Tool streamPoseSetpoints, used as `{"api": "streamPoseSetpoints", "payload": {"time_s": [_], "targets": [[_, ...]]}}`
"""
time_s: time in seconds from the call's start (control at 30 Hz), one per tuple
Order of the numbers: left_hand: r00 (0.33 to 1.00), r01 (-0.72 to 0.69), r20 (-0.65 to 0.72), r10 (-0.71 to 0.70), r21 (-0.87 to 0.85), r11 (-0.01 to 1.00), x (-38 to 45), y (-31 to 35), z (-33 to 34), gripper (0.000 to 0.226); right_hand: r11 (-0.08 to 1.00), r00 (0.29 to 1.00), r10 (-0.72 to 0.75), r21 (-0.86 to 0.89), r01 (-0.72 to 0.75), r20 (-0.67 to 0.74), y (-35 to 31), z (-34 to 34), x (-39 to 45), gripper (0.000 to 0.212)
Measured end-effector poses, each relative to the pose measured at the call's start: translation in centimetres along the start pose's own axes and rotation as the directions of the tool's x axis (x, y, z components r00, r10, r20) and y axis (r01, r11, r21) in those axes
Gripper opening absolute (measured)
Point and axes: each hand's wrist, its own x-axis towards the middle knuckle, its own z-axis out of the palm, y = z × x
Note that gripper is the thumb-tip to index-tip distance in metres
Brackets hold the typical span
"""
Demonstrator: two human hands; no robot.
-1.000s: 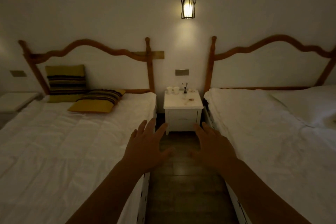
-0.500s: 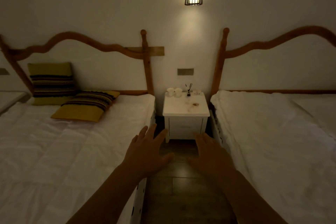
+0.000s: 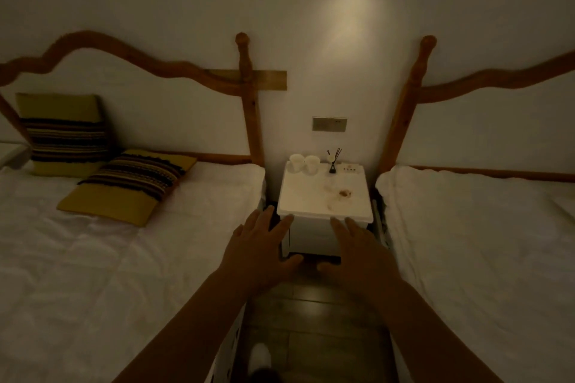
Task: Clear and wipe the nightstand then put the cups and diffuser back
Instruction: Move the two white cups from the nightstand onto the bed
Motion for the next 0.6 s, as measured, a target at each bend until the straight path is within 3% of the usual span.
{"api": "streamPoseSetpoints", "payload": {"time_s": [0.37, 0.6], "targets": [[0.995, -0.076, 0.062, 0.074, 0.033, 0.997, 21.8, -9.3, -2.1, 0.089, 0.993, 0.994, 0.111, -0.028, -0.111, 0.012, -0.1, -1.5, 22.3, 0.1], [0.991, -0.099, 0.096, 0.096, 0.032, 0.995, 32.9, -11.6, -2.2, 0.086, 0.989, 0.986, 0.15, -0.01, -0.149, 0.075, 0.7, -1.0, 33.1, 0.102]]}}
